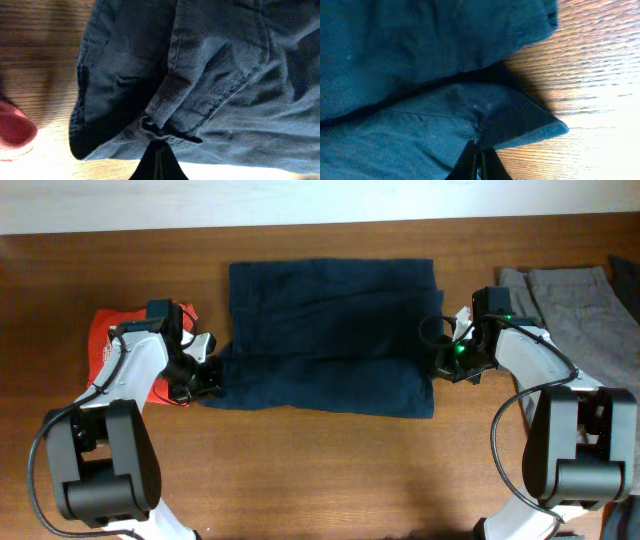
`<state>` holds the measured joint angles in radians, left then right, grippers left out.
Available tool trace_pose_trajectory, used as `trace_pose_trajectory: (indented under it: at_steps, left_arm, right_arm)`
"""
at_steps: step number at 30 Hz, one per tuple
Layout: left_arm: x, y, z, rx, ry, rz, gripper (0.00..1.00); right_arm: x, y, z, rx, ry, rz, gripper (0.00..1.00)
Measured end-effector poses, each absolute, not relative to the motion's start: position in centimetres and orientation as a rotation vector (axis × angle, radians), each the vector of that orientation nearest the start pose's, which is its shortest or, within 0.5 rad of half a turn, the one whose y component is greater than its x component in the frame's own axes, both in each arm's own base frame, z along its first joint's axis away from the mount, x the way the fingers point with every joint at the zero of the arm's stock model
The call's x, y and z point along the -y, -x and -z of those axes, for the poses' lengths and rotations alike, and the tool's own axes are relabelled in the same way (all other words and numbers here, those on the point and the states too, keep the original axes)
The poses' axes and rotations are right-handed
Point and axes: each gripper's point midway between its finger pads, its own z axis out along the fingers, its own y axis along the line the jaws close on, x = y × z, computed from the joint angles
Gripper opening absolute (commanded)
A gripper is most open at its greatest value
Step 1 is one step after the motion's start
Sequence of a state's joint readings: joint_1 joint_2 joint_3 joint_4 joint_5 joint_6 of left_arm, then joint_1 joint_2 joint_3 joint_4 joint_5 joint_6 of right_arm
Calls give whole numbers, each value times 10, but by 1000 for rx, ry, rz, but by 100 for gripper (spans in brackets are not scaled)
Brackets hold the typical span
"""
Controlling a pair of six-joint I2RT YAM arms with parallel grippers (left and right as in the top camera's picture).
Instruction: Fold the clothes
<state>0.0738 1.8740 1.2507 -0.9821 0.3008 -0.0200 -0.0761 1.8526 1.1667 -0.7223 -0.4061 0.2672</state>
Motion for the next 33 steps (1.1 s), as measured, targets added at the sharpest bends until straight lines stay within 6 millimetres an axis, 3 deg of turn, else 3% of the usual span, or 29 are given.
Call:
trace_pose_trajectory:
  at_steps: [4,6,7,9,11,13,16,19,25,29,33]
  left_arm:
    - [27,-327,-33,-3127,155,479,1]
    - [27,-327,-33,-3127,155,479,1]
    - [27,-328,-33,-3127,155,480,1]
    - [27,-328,-33,-3127,155,480,1]
    - [27,-328,-33,-3127,155,480,1]
    - [27,-327,-33,-3127,155,480,1]
    - [27,-327,-33,-3127,155,480,1]
    - [27,-327,-33,-3127,155,480,1]
    - [28,-328,-34,-3125,155,491,5]
    - [41,-330,-38,-3097,135,606,11]
    - [60,-341,-44,-3010,-27,717,23]
  right_arm:
    - [-43,-352,-36,-2948,-392,-671,4]
    - [-40,-350,-51,-2938,-343,-675,4]
    - [-37,-353,-65,-2912,-312,-668,4]
    - [-20,-370,-125,-2758,-239,-602,4]
    - [-8,-376,-164,-2653,-217,-555,4]
    - [2,-376,-197,-2568,-208,-514,4]
    - [7,-365,-223,-2515,-208,-481,4]
    - [5,-351,-227,-2540,-216,-486,4]
    - [3,-317,-207,-2701,-289,-486,4]
    - [16,-301,-197,-2784,-361,-376,4]
    - [33,-289,-190,-2828,-498,-233,6]
